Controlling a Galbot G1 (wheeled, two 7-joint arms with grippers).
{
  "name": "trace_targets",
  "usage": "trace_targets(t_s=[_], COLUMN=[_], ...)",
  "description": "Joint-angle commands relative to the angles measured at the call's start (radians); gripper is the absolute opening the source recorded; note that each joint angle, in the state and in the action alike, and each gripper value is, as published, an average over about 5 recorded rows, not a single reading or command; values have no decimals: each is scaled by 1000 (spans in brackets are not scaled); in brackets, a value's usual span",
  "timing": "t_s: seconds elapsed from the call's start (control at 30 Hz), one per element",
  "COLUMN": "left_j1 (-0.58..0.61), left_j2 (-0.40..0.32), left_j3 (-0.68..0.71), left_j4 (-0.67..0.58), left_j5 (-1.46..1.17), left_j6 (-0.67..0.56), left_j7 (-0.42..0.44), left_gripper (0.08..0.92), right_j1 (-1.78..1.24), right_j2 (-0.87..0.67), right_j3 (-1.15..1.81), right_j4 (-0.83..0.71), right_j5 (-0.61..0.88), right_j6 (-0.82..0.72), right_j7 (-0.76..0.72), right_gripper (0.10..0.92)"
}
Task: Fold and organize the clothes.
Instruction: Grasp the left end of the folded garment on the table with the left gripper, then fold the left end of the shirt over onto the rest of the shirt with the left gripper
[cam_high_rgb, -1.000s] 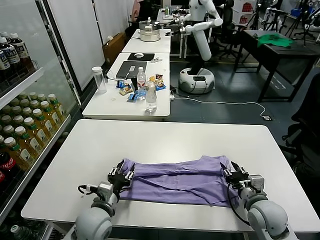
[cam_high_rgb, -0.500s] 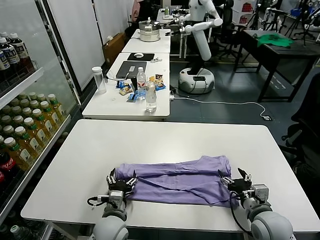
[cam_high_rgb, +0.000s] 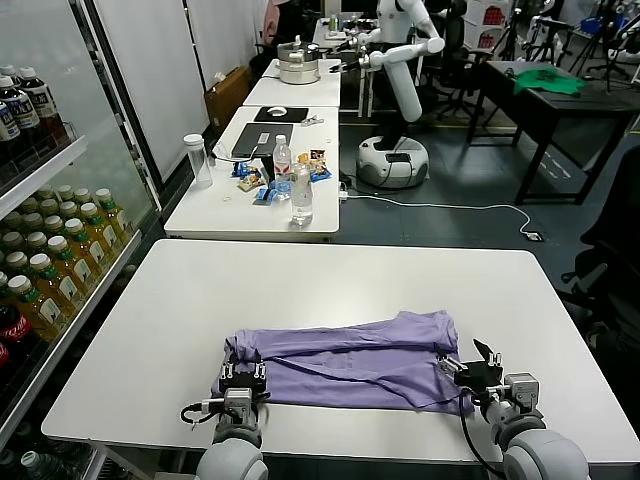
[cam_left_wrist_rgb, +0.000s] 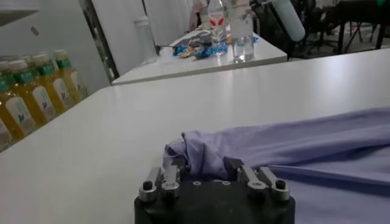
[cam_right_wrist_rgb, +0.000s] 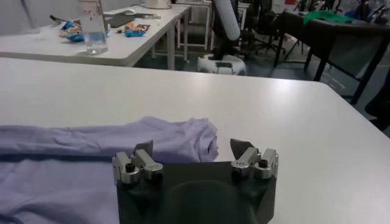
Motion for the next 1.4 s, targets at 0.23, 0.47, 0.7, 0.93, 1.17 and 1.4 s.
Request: trace_targets(t_s=[0.23,0.47,0.7,0.93,1.17,1.4], left_j1=[-33,-27,-24,-10,-51,-126], left_j2=[186,363,419,291,148,47], left_j3=[-167,-374,-531,-389,-192,-22], left_j4=[-24,-67,-195,-415,-410,-275], left_j5=[-235,-396,-703,-939,-943,-839], left_j6=[17,3,0,-2,-7,-20], left_j7=[13,50,65,76,45,19], left_gripper=[162,118,118,118,118,118], right_j1=[-11,-9,-12,-24,-19,-8], right_j2=[11,23,36,42,39,39], right_j3=[7,10,16,21,24,19], right_j4=[20,26,27,25,22,7], right_j5=[4,3,0,-8,-8,-9], right_j6=[0,0,0,2,1,3], right_j7=[4,9,10,10,10,9], right_gripper=[823,823,823,823,823,823])
